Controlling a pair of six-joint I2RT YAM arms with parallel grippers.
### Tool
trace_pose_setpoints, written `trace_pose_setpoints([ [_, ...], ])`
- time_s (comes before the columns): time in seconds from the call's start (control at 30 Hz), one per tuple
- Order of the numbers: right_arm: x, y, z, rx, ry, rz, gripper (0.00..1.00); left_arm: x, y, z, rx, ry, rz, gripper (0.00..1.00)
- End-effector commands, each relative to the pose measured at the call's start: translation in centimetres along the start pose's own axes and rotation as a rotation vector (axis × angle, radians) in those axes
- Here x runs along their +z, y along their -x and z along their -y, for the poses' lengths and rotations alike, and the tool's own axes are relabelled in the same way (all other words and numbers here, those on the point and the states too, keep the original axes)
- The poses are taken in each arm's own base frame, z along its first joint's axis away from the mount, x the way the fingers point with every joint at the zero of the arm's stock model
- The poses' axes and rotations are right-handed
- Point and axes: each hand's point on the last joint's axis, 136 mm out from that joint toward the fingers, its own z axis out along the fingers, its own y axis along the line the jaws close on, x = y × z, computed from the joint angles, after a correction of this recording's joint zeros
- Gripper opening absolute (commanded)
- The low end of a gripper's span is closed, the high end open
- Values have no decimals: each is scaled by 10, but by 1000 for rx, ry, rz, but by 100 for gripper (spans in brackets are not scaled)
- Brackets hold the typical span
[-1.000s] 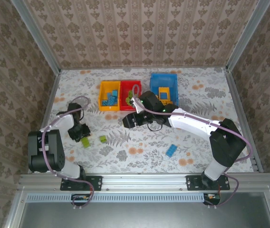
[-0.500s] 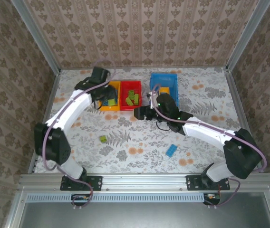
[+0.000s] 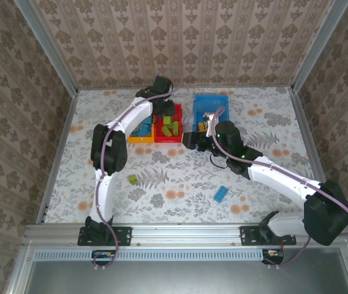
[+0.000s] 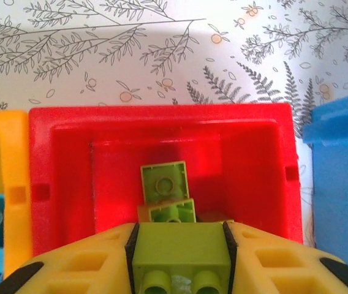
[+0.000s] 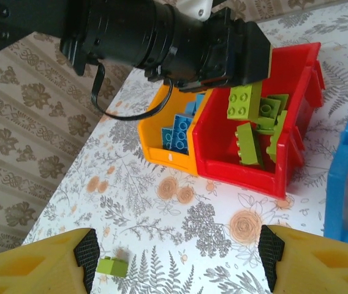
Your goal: Sort the legos into containers by color
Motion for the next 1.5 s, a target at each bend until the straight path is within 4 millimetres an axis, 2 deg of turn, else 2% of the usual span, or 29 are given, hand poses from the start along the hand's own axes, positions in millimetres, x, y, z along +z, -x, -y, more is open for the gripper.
trace_pose_setpoints([
  [0.0, -8, -1, 7, 25, -28, 14, 74, -12, 9, -4, 36, 38, 12, 46],
  [0.03, -9, -1, 8, 29, -29, 13, 75, -15, 10, -4, 38, 43, 14, 52],
  [0.13, -7, -8, 8, 31, -22, -12, 75, -28, 12, 1, 60, 59, 34, 60],
  [0.27, -1, -20, 8, 2, -23, -75, 75, -57, 17, 11, 85, 68, 82, 57],
  [0.37, 11, -41, 0, -113, -37, -192, 72, -90, 17, 17, 82, 58, 135, 52],
  [0.4, 15, -47, -5, -147, -32, -222, 72, -100, 16, 17, 78, 56, 151, 51],
  [0.43, 25, -61, -7, -181, -32, -278, 71, -116, 14, 15, 71, 58, 171, 50],
  [0.5, 39, -78, -18, -234, -9, -339, 70, -142, 7, 2, 37, 76, 200, 50],
  [0.6, 59, -105, -43, -337, 52, -417, 70, -175, -21, -33, -57, 92, 200, 51],
  [0.73, 83, -150, -72, -430, 100, -534, 71, -207, -82, -88, -204, 115, 166, 56],
  [0.77, 90, -160, -75, -436, 102, -554, 72, -216, -97, -110, -255, 137, 165, 57],
  [0.87, 106, -181, -90, -445, 119, -583, 73, -235, -147, -143, -327, 163, 143, 58],
  [0.93, 115, -195, -103, -462, 141, -602, 74, -247, -175, -156, -353, 174, 136, 59],
  [1.07, 131, -224, -115, -480, 127, -661, 76, -268, -216, -170, -376, 194, 117, 61],
  [1.17, 143, -234, -114, -434, 81, -677, 79, -278, -232, -174, -383, 200, 106, 62],
  [1.33, 159, -247, -106, -394, 8, -709, 79, -288, -242, -176, -370, 202, 103, 63],
  [1.47, 171, -253, -107, -379, 3, -710, 73, -290, -245, -175, -362, 195, 98, 63],
])
